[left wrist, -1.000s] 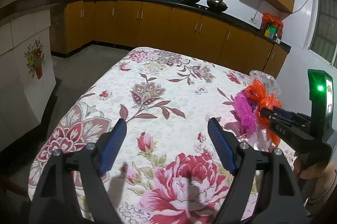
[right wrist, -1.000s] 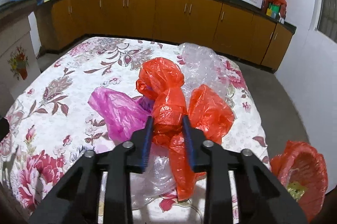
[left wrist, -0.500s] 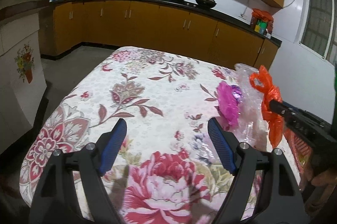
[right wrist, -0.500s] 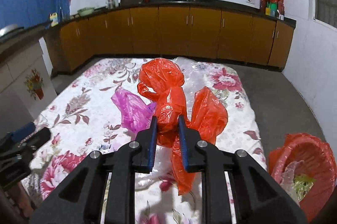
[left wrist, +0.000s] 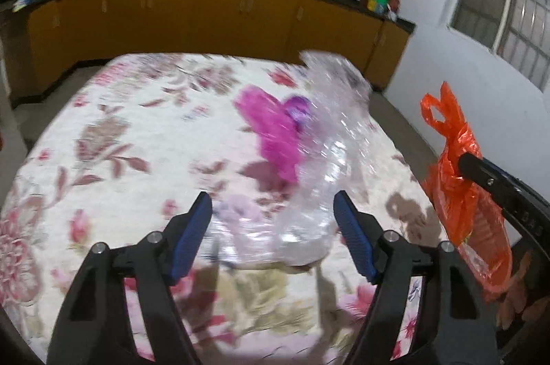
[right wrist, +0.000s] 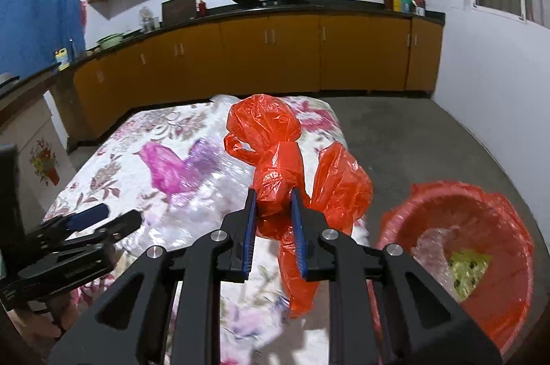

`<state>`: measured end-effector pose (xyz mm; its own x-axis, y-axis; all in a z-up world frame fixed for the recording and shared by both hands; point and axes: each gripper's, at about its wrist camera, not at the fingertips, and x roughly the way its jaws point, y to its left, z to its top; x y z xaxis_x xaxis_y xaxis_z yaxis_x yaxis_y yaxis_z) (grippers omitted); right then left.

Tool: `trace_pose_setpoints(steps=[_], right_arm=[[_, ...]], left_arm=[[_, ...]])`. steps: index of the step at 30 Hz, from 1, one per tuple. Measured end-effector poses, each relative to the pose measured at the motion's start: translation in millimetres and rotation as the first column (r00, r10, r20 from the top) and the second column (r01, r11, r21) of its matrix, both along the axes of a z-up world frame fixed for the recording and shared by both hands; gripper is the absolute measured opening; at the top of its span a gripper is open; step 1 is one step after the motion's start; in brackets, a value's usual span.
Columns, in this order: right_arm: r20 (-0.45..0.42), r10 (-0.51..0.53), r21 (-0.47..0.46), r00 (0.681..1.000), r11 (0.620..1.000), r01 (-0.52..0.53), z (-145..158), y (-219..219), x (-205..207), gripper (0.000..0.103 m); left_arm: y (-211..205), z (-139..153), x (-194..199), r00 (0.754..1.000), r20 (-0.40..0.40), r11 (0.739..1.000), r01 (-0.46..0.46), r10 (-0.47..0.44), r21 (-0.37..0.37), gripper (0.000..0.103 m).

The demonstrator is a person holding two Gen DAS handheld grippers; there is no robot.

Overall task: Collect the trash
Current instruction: 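Grasp clear bags with the left tool while the right tool grasps the red bag, then carry the clear and red bags over the basket and release them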

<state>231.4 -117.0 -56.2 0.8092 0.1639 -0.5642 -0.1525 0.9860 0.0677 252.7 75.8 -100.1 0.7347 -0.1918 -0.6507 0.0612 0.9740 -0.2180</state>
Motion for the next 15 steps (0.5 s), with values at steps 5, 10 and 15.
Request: trace_pose_setpoints(steps=[5, 10, 15], right_arm=[[-0.019, -0.023, 0.012, 1.0, 1.0, 0.023, -6, -12, -2, 0.02], [-0.028, -0.029, 0.021, 0.999, 0.999, 0.029, -10, -22, -5, 0.02], [-0.031, -0.033, 0.03, 0.999, 0.999, 0.033, -12, -27, -9, 0.02]], left_arm=[[-19, -19, 19, 0.996, -0.084, 0.999, 0.035, -0.033, 0.023, 0.068], [-26, -34, 26, 0.988, -0.147, 0.998, 0.05, -0.046, 0.025, 0.054], [-29, -35, 22, 0.989, -0.135, 0.997, 0.069, -0.063, 0.037, 0.025]])
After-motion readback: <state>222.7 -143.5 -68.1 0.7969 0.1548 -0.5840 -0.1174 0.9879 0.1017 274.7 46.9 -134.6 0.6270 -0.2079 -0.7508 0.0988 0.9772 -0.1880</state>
